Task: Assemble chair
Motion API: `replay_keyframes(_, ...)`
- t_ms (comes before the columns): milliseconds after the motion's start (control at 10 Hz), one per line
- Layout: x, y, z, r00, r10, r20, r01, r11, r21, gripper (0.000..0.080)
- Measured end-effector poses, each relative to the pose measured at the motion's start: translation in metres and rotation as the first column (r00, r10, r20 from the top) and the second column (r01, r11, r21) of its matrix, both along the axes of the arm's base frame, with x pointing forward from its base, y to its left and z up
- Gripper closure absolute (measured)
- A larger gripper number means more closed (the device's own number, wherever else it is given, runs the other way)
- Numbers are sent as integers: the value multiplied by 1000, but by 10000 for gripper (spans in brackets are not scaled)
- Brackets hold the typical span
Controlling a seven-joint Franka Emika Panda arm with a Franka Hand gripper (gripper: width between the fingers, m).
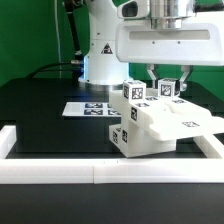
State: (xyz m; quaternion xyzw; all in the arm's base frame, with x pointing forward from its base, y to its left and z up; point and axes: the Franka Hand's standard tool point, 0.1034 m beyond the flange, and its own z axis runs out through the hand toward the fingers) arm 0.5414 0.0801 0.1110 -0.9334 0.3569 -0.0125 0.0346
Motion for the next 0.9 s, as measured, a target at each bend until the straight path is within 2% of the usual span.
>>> replay_keyframes(400, 0, 1, 0, 969, -245, -16, 245, 969, 11, 512)
replay_keyframes(900, -1, 4, -1, 853, -519, -43, 521, 853, 29, 512)
